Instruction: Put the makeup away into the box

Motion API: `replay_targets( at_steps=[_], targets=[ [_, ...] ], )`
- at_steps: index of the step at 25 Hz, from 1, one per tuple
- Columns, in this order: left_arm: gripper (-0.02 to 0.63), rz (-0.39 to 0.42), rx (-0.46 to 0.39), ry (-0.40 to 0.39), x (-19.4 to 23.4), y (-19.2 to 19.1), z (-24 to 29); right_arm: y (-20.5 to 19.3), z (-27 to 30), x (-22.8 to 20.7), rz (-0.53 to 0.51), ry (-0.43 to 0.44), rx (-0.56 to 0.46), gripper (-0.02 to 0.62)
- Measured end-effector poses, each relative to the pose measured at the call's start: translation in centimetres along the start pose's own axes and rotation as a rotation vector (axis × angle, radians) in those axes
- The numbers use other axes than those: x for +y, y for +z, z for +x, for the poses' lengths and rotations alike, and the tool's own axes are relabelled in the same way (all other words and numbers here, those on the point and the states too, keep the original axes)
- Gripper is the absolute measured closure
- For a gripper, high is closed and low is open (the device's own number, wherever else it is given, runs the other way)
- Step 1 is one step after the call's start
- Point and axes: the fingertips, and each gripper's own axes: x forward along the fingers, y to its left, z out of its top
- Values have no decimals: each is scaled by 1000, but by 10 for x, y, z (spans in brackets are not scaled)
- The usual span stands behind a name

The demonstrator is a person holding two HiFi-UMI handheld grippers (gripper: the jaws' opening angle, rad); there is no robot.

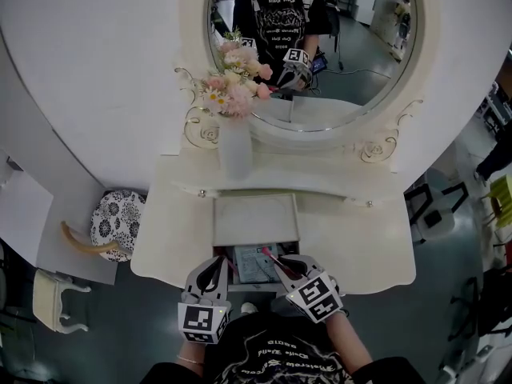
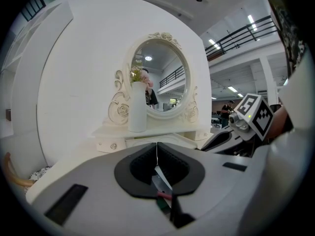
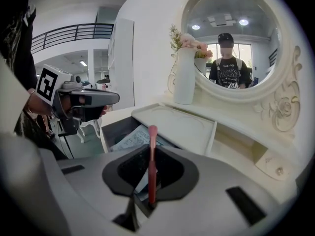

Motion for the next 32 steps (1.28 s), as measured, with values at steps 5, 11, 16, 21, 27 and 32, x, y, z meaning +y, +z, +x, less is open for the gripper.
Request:
replay_targets(
  at_steps=[5, 11, 16, 21, 27, 32],
  targets=[
    [589, 1, 4, 1, 1, -1, -2, -9, 4, 5, -20, 16, 38, 545],
    [589, -2, 15, 13, 6, -6, -6, -8, 9, 5, -24, 3, 31, 545],
    [589, -2, 40, -13, 3, -11, -5, -7, 14, 2, -24, -9, 41, 545],
    [590, -2, 43, -16, 2, -12, -2, -10, 17, 4, -82, -8, 96, 545],
    [589, -10, 47, -30, -2, -13, 1, -13, 20, 8, -139, -9, 150, 543],
    [589, -10, 60, -33, -5, -16, 1, -16, 23, 3, -75, -5, 208, 543]
  ],
)
